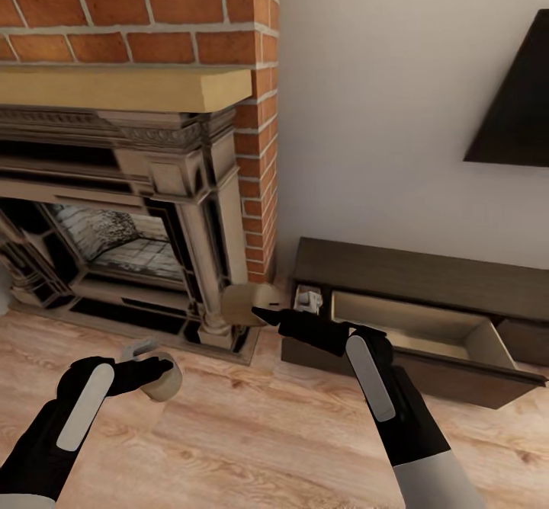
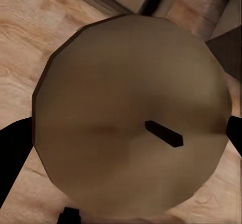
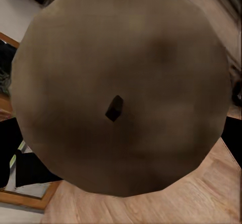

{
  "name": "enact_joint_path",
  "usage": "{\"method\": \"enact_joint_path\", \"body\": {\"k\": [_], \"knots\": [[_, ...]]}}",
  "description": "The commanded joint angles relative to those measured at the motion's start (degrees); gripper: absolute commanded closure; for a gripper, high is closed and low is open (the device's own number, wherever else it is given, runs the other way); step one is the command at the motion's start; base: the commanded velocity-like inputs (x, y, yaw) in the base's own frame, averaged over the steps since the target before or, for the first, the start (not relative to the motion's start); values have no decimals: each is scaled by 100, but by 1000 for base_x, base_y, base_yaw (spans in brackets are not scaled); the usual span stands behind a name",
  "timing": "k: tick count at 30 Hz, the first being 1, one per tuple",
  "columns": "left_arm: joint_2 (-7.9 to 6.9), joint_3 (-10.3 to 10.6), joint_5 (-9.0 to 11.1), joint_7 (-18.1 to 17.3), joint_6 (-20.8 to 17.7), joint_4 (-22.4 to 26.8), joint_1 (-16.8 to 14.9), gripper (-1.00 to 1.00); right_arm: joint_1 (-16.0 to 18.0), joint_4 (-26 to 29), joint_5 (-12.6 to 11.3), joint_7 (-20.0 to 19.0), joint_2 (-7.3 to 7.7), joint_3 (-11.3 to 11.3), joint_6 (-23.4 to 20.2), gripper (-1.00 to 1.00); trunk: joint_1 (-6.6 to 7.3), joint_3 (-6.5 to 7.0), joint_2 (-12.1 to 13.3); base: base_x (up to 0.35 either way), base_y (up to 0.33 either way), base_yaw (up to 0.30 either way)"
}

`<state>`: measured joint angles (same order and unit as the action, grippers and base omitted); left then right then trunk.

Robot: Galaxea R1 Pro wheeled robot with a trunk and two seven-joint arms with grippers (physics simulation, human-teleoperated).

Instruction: Place each of the two pumpkins and all three candles from the living room inside a cabinet in the living room (use any cabinet), then make sure every cabinet is closed, and position the cauldron so it is next to a table in the living room.

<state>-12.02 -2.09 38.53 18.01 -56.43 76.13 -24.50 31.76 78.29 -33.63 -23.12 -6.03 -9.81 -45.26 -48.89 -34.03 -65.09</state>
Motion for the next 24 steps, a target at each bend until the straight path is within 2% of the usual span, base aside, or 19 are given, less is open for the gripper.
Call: {"method": "enact_joint_path", "body": {"k": [1, 11, 24], "knots": [[-2, -2, 67, 54, -17, 7, 0, 100, 5, 2, -38, -17, -4, 5, -35, 100, 22, 13, 38, 0, 0, -281], [5, 5, 54, 54, -13, 14, -1, 100, 5, 2, -38, -7, -4, 8, -35, 100, 242, 193, 439, 0, 0, -281], [5, 14, 48, 54, -14, 25, 5, 100, 5, -107, -38, -2, -9, 40, -35, 100, 242, 193, 439, 0, 0, -281]]}}
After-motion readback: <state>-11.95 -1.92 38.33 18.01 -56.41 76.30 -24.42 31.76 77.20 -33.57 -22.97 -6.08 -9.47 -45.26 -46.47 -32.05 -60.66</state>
